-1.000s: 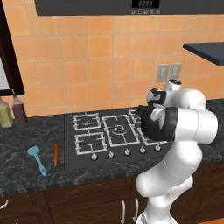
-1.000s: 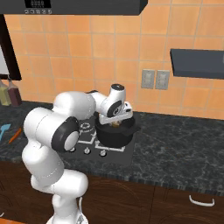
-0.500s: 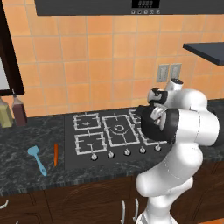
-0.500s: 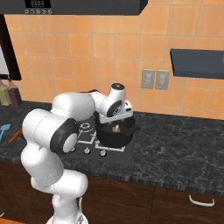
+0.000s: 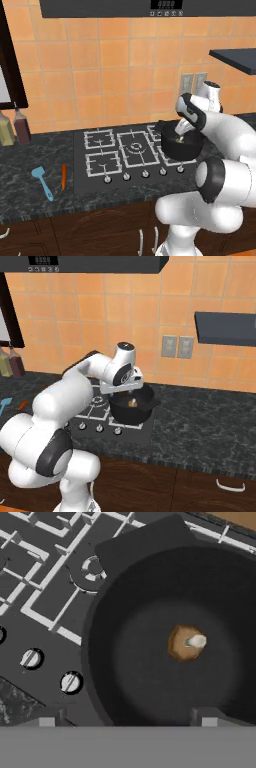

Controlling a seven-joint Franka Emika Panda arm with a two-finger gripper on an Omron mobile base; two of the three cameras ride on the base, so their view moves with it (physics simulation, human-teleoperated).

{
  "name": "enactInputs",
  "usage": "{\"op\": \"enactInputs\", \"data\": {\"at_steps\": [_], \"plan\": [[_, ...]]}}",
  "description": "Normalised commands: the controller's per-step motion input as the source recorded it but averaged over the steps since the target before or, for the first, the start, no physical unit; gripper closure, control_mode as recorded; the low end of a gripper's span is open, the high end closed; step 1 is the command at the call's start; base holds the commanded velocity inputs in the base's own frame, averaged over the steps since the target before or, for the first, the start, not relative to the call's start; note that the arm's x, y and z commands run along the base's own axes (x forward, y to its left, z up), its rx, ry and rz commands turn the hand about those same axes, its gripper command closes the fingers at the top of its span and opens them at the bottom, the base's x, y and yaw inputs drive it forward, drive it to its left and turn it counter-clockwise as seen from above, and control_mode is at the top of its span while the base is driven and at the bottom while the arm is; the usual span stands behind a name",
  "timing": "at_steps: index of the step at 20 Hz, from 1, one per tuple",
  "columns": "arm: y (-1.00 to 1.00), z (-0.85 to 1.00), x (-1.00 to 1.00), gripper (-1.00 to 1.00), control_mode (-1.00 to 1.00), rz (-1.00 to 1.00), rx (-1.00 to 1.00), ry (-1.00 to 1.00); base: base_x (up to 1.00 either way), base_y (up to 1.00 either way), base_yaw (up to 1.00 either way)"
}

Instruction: Put the carrot and mushroom in the pot. Retrieve the spatula and lightly stir the vegetables in the pot.

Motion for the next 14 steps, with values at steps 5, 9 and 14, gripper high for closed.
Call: {"op": "enactInputs", "data": {"at_steps": [5, 9, 14], "plan": [[0.98, 0.0, -0.96, -1.0, -1.0, 0.04, 0.02, 0.01, 0.0, 0.0, 0.0], [1.0, 0.0, -0.52, -1.0, -1.0, -0.01, 0.0, 0.15, 0.0, 0.0, 0.0], [1.0, 0.0, -0.36, -1.0, -1.0, -0.11, 0.0, 0.19, 0.0, 0.0, 0.0]]}}
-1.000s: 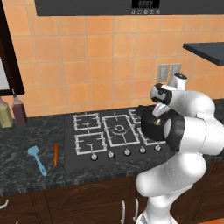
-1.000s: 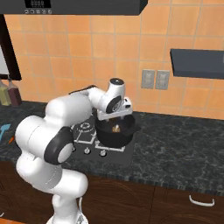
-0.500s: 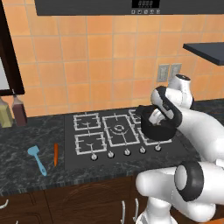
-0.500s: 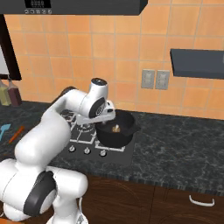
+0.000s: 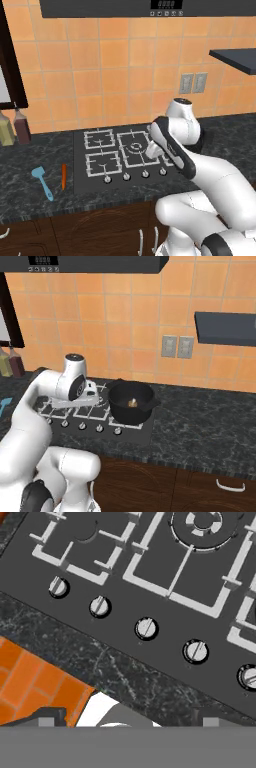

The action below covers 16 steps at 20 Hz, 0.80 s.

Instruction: Put the carrot and mushroom in the pot. Retrieve the spatula and lightly stir the vegetables in the pot.

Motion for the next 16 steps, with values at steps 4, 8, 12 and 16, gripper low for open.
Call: {"op": "enactInputs", "data": {"at_steps": [4, 8, 12, 16], "plan": [[1.0, 0.04, -0.19, -1.0, -1.0, -0.17, 0.0, 0.22, 0.0, 0.0, 0.0], [1.0, -0.05, -0.11, -1.0, -1.0, -0.12, 0.0, 0.21, 0.0, 0.0, 0.0], [1.0, -0.16, 0.0, -1.0, -1.0, -0.06, 0.0, 0.16, 0.0, 0.0, 0.0], [0.88, 0.0, 0.0, -1.0, -1.0, -0.02, 0.0, 0.09, 0.0, 0.0, 0.0]]}}
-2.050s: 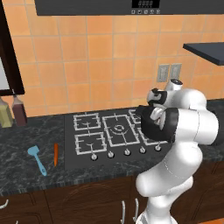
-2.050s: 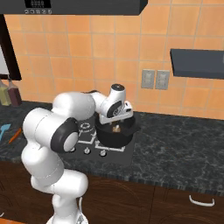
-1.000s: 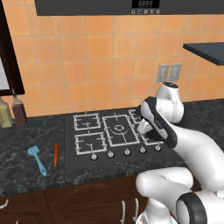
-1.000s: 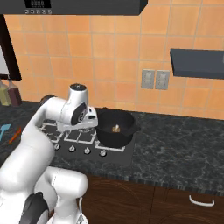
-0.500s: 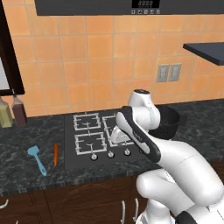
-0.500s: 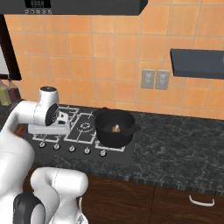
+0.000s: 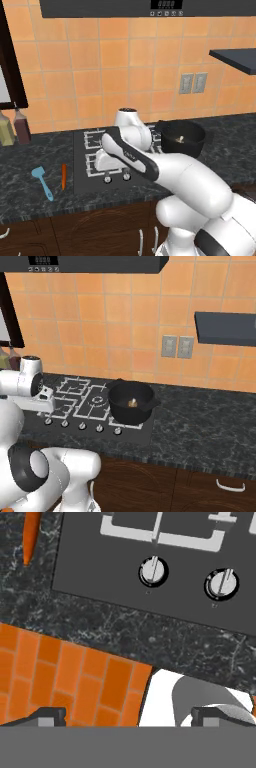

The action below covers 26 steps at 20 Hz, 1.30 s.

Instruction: Put the carrot and mushroom in the pot. Retrieve the spatula and lightly stir the vegetables in the pot.

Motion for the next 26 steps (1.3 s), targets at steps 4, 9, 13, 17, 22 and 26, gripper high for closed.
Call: {"op": "enactInputs", "data": {"at_steps": [4, 9, 13, 17, 22, 26], "plan": [[0.95, -0.02, 0.0, -1.0, -1.0, -0.05, 0.0, 0.06, 0.0, 0.0, 0.0], [0.89, -0.02, 0.05, -1.0, -1.0, -0.05, 0.0, 0.02, 0.0, 0.0, 0.0], [0.71, -0.35, 0.55, -1.0, -1.0, -0.05, -0.04, 0.0, 0.0, 0.0, 0.0], [0.34, -0.23, 0.59, -1.0, -1.0, -0.04, -0.09, 0.02, 0.0, 0.0, 0.0], [0.46, -0.34, 0.42, -1.0, -1.0, -0.03, -0.09, 0.01, 0.0, 0.0, 0.0], [0.41, -0.46, 0.37, -1.0, -1.0, -0.05, -0.01, 0.0, 0.0, 0.0, 0.0]]}}
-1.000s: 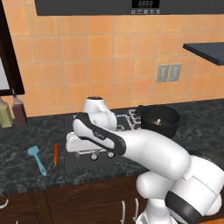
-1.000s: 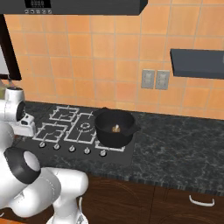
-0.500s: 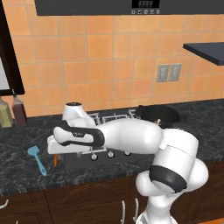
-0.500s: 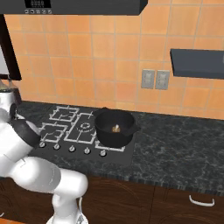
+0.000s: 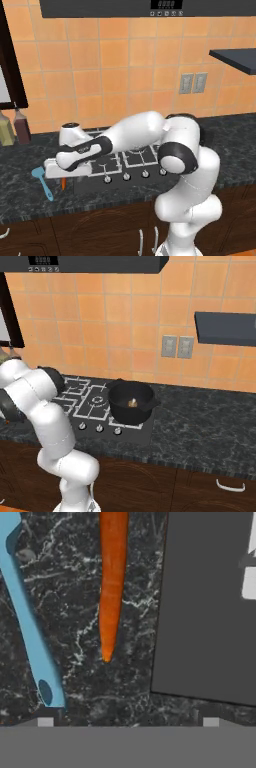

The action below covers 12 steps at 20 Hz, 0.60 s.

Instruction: Put the carrot and mushroom in the pot. Retrieve the spatula and lightly stir the vegetables in the pot.

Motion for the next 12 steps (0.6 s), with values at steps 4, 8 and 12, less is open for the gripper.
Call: {"op": "enactInputs", "data": {"at_steps": [4, 8, 12], "plan": [[0.14, -0.39, 0.21, -1.0, -1.0, -0.08, 0.0, -0.03, 0.0, 0.0, 0.0], [0.01, -0.31, 0.04, -1.0, -1.0, -0.11, 0.0, -0.08, 0.0, 0.0, 0.0], [-0.01, -0.26, 0.0, -1.0, -1.0, -0.11, 0.0, -0.11, 0.0, 0.0, 0.0]]}}
